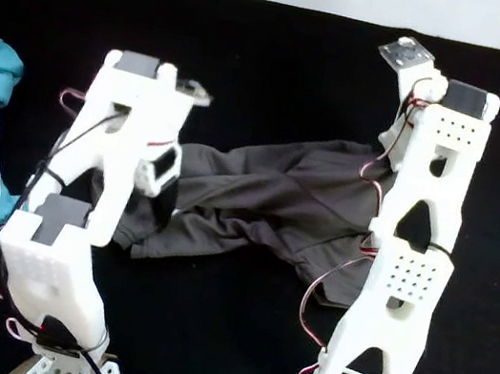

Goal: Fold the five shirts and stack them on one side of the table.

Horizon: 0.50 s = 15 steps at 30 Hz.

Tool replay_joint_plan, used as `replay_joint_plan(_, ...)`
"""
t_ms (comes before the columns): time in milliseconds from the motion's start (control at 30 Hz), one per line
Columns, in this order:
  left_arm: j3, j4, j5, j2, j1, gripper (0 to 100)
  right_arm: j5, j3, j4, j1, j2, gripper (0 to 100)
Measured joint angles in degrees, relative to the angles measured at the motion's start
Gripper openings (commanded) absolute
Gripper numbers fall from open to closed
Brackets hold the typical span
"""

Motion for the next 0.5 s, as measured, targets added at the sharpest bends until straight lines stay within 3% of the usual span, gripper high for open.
replay_joint_plan(267,13.10,-6.59,-12.48,-9.67,-6.07,20,0.00,0.00,0.00,0.00,0.00,0.5)
replay_joint_plan(500,21.71,-16.35,-14.24,-12.40,-6.07,20,0.00,0.00,0.00,0.00,0.00,0.5)
